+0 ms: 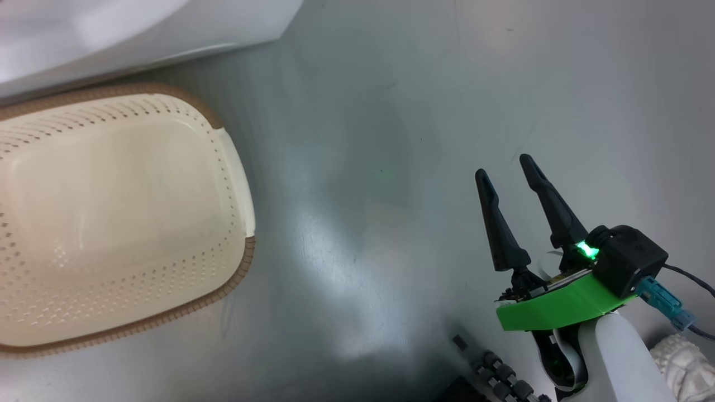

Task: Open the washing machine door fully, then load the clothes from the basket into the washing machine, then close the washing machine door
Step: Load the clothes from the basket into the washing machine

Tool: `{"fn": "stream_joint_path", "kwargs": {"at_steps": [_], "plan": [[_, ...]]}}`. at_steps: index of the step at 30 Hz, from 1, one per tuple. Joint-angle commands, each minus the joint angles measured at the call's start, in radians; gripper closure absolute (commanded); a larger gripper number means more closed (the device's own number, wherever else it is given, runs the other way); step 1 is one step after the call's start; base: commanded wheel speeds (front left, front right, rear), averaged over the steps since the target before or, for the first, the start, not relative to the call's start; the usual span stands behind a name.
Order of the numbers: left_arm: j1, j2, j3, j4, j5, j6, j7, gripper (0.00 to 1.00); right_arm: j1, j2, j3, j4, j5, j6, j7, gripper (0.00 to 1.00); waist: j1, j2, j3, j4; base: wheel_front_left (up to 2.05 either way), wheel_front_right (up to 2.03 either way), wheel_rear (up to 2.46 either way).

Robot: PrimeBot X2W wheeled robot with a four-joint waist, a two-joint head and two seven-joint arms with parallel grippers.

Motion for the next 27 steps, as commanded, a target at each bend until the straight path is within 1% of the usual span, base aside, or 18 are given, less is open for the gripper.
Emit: {"fn": "stream_joint_path", "kwargs": {"at_steps": [1,4,13,16,18,19,20,21,27], "plan": [[-0.025,0.061,0.023,-0.103,0.046,0.007,-0.005,1.0,0.013,-0.003,0.029,-0.02,0.021,0.002,-0.005,0.0,0.0,0.0,0.029,-0.015,0.0,0.0,0.0],[-0.026,0.057,0.065,-0.24,0.097,0.011,-0.006,1.0,0.007,-0.003,0.039,-0.021,0.032,0.002,-0.005,0.0,0.0,0.0,0.047,-0.024,0.0,0.0,0.0],[0.001,0.022,0.165,-0.55,0.227,0.002,-0.006,1.0,-0.008,-0.003,0.044,-0.018,0.043,0.002,-0.005,0.0,0.0,0.0,0.07,-0.03,0.0,0.0,0.0],[0.021,0.009,0.182,-0.57,0.236,0.0,-0.006,1.0,-0.011,-0.003,0.043,-0.016,0.042,0.002,-0.005,0.0,0.0,0.0,0.069,-0.026,0.0,0.0,0.0],[0.049,-0.004,0.194,-0.548,0.236,-0.002,-0.006,1.0,-0.014,-0.003,0.046,-0.013,0.039,0.002,-0.005,0.0,0.0,0.0,0.065,-0.021,0.0,0.0,0.0],[0.055,-0.012,0.203,-0.537,0.231,-0.003,-0.006,0.97,-0.014,-0.003,0.048,-0.011,0.038,0.002,-0.005,0.0,0.0,0.0,0.063,-0.019,0.0,0.0,0.0],[0.065,-0.016,0.207,-0.522,0.232,-0.003,-0.006,0.39,-0.014,-0.003,0.048,-0.009,0.037,0.002,-0.005,0.0,0.0,0.0,0.06,-0.016,0.0,0.0,0.0],[0.076,-0.025,0.211,-0.49,0.224,-0.004,-0.006,0.0,-0.014,-0.003,0.047,-0.006,0.036,0.002,-0.005,0.0,0.0,0.0,0.056,-0.012,0.0,0.0,0.0],[0.081,-0.052,0.214,-0.385,0.198,-0.006,-0.006,0.0,-0.015,-0.003,0.042,0.004,0.024,0.002,-0.005,0.0,0.0,0.0,0.035,0.007,0.0,0.0,0.0]]}}
